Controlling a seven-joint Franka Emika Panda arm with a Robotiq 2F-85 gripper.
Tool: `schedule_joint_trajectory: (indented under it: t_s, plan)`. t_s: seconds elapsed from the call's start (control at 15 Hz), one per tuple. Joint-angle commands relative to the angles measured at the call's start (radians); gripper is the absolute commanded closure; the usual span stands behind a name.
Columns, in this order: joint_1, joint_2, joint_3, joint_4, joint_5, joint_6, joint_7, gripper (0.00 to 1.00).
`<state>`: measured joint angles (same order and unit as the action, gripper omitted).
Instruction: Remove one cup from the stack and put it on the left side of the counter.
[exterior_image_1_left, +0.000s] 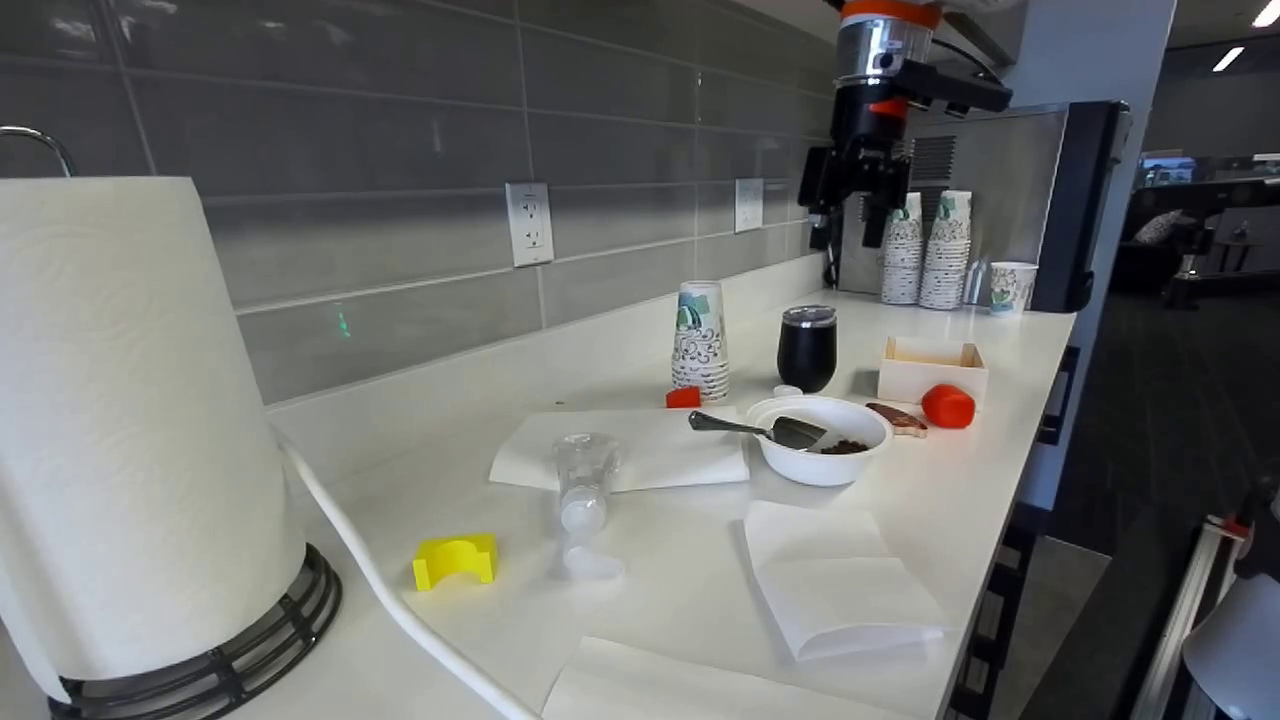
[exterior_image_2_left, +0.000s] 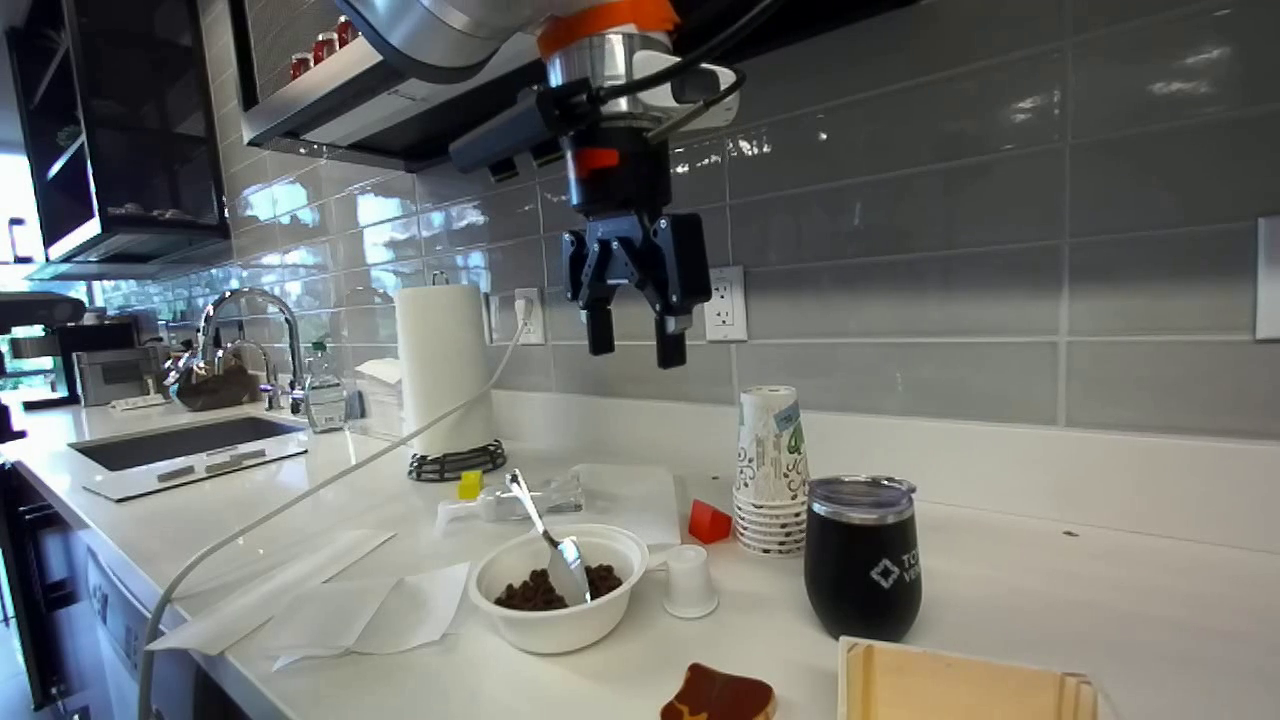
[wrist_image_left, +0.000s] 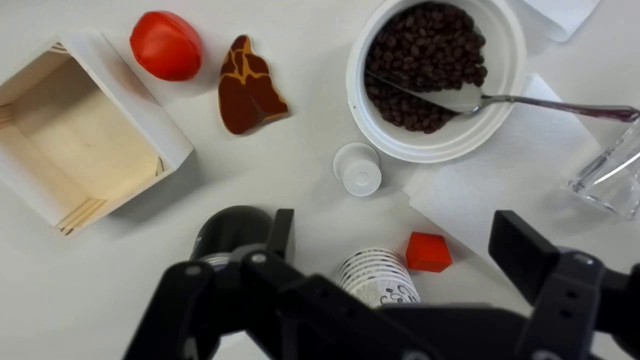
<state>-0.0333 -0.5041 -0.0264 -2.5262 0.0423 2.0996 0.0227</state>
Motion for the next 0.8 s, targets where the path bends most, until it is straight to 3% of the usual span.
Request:
schedule_joint_trajectory:
  t_s: [0.0,0.4,0.73]
  plan:
    - [0.016,0.083,0.03,0.061,0.055,0.096,0.09,0.0]
    - [-0.012,0.263,0.09,0.148,0.031,0.339,0.298,0.0]
    - [-0.041,0.408,0.111,0.242,-0.089,0.393,0.496,0.0]
